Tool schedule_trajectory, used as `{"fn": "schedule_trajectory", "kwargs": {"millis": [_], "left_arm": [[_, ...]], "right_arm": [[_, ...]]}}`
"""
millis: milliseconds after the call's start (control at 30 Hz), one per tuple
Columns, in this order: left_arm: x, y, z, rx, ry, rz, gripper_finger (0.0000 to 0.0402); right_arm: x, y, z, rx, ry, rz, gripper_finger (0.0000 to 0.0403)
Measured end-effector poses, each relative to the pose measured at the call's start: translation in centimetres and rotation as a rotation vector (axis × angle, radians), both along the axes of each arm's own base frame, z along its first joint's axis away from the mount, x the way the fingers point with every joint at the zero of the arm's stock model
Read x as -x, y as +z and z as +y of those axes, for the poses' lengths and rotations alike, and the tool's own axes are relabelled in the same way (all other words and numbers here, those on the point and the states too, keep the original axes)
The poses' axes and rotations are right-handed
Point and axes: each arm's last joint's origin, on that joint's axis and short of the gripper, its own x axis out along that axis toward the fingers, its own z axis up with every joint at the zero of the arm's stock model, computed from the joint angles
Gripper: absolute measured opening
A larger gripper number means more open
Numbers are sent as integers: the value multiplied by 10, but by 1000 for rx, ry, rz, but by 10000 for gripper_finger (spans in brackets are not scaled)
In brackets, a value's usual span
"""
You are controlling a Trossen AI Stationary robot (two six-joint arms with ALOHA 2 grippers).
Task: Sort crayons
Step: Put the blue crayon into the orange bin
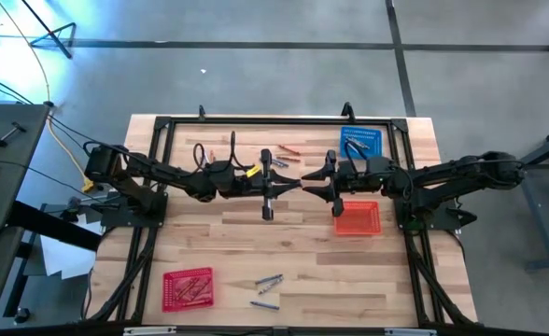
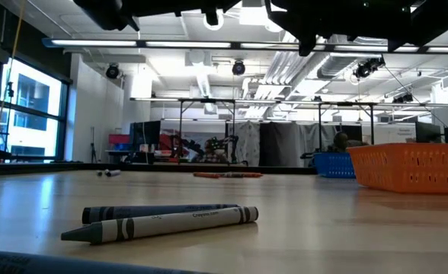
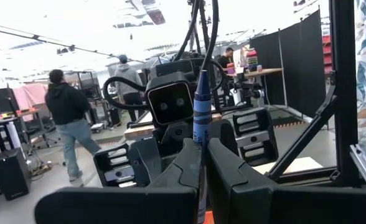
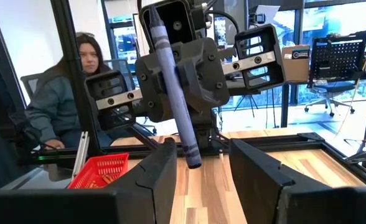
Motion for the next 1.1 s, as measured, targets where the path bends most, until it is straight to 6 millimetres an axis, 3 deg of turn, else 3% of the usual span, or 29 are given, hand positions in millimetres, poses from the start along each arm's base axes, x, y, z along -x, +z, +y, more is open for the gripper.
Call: {"fn": "schedule_trajectory", "kwargs": {"millis": [500, 867, 1100], "left_arm": [[0, 0, 18, 4, 5, -6, 0], [-4, -6, 20, 5, 6, 15, 0], [-4, -6, 20, 10, 6, 14, 0]], "right_arm": [[-8, 7, -1, 40, -10, -6, 142], [-28, 3, -3, 47, -51, 42, 141], [-32, 6, -4, 46, -52, 48, 103]]}}
